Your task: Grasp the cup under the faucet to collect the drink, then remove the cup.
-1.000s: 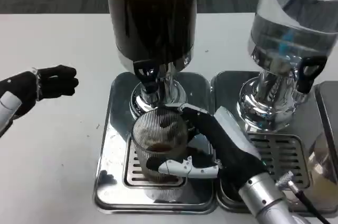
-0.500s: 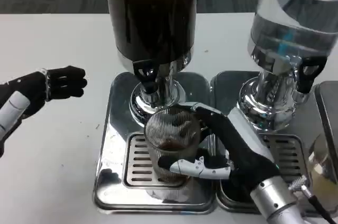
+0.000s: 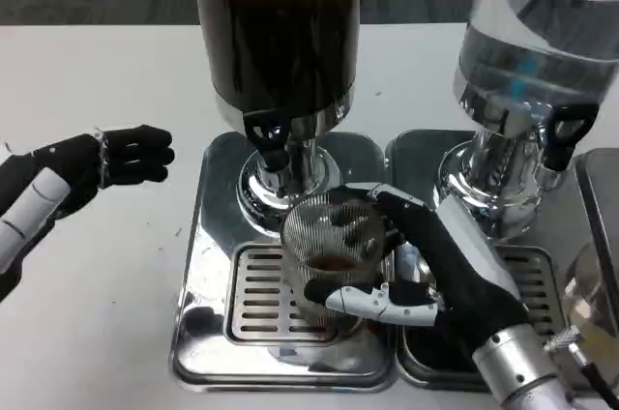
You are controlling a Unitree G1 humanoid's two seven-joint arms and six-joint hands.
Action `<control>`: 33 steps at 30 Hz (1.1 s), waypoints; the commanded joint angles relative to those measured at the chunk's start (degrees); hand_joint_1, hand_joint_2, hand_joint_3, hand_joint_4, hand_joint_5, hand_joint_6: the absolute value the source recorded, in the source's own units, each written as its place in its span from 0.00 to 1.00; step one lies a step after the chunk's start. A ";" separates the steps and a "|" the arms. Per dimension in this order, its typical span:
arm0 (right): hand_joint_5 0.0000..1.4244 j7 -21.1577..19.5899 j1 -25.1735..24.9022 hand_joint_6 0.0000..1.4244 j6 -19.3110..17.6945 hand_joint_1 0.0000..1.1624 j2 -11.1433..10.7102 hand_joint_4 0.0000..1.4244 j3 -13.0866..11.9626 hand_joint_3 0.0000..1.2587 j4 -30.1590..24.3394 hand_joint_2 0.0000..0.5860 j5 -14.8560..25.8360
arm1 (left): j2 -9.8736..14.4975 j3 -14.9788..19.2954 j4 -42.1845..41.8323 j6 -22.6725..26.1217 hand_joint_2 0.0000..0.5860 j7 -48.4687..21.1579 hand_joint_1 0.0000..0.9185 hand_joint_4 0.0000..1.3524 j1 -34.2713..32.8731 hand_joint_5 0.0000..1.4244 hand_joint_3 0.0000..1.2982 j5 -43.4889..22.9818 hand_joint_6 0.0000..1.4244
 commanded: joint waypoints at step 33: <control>0.42 1.45 10.31 0.44 5.23 0.61 -0.25 0.35 -6.27 0.35 -19.70 0.41 4.44 | -1.43 -3.12 0.45 -0.86 0.24 -1.67 0.00 0.22 -1.90 0.21 0.26 0.00 0.15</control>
